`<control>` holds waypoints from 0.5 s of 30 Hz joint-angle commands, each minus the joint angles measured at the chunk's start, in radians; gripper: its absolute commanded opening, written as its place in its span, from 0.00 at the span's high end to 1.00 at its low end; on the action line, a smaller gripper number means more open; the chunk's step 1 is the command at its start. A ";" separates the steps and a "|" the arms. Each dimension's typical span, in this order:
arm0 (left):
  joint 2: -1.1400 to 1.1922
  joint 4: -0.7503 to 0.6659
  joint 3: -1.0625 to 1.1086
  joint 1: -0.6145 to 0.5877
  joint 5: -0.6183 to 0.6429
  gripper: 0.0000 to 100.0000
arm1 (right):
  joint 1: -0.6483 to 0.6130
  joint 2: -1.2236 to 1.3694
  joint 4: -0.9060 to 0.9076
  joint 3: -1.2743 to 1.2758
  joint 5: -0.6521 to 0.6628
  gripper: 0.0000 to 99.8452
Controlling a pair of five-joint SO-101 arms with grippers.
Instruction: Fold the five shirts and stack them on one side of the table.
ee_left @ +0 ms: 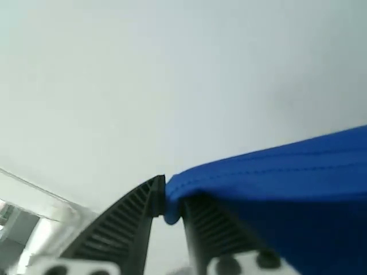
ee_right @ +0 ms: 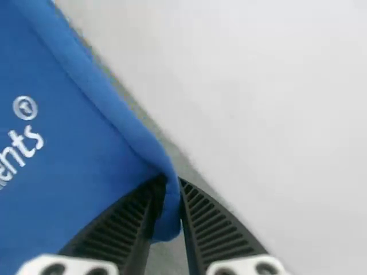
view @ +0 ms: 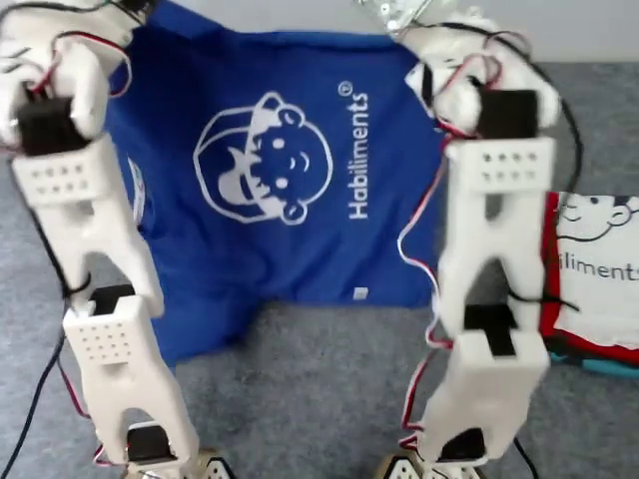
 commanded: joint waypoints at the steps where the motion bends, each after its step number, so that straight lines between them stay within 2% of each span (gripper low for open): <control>1: -0.176 0.083 -0.097 0.031 0.035 0.98 | -0.005 -0.205 0.087 -0.048 0.003 0.99; 4: -0.299 0.091 -0.061 0.035 0.112 0.98 | -0.002 -0.320 0.153 -0.048 0.003 0.99; 15: -0.582 0.150 -0.044 0.054 0.110 0.98 | 0.004 -0.624 0.305 -0.048 0.009 0.99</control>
